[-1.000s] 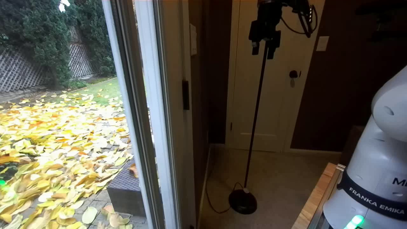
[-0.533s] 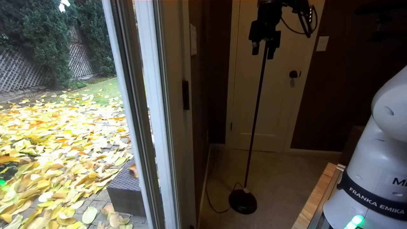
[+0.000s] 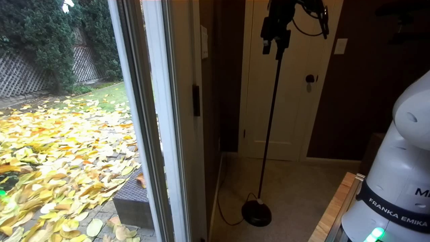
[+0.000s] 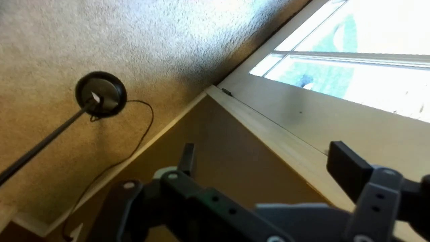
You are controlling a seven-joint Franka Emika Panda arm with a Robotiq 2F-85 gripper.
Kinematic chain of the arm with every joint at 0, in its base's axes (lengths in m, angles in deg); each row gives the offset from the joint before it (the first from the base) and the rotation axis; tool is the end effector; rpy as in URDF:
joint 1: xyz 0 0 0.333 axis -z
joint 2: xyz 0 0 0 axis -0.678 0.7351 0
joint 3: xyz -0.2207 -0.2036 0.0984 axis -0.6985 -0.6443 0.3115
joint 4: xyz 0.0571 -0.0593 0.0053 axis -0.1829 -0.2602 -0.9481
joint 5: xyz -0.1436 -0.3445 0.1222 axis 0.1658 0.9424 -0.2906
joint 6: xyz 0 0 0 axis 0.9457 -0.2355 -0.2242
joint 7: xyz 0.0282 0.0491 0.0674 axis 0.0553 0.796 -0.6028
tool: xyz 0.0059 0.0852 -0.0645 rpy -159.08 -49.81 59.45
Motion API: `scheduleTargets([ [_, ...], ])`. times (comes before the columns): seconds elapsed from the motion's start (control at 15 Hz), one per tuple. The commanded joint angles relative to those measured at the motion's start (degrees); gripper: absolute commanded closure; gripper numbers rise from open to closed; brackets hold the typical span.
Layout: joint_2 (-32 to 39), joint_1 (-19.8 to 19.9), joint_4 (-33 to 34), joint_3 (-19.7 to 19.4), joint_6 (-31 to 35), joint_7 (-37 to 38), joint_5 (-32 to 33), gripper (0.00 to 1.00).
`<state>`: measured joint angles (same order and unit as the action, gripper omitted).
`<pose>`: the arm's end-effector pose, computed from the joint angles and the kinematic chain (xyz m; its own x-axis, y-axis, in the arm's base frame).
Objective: Flip the left light switch
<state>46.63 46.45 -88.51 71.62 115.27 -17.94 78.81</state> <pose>0.3921 -0.1349 0.5579 0.9996 0.0054 -0.0266 -0.0005 -0.9762 -0.2167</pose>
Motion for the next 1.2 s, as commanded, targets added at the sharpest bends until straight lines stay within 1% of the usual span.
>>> scheduleTargets([
  [0.0,-1.48,-2.0,1.39,2.07,2.75,-6.08,-1.59,0.0],
  [0.13,-0.92,-3.48,2.77,2.97,6.02,-8.86,-1.65,0.01],
  [0.2,-0.36,-4.09,3.36,3.45,8.61,-10.13,-1.13,0.26],
  [0.33,0.29,-5.13,4.03,3.87,13.76,-13.05,-0.34,0.28],
  [0.6,1.04,-7.86,2.92,2.43,27.29,-19.63,-4.43,0.56],
  [0.67,0.18,-6.33,2.87,3.89,22.95,-15.77,-1.78,0.39],
  [0.8,0.82,-6.79,2.86,3.59,25.98,-17.54,-2.74,0.52],
  [0.87,1.01,-6.8,2.86,3.52,26.39,-17.9,-2.9,0.56],
  [1.0,1.05,-6.79,2.86,3.48,26.49,-18.18,-2.98,0.56],
  [1.07,1.47,-7.15,2.48,3.05,26.45,-19.05,-3.75,0.81],
  [1.13,2.13,-7.58,1.93,2.72,28.05,-19.91,-4.7,0.82],
])
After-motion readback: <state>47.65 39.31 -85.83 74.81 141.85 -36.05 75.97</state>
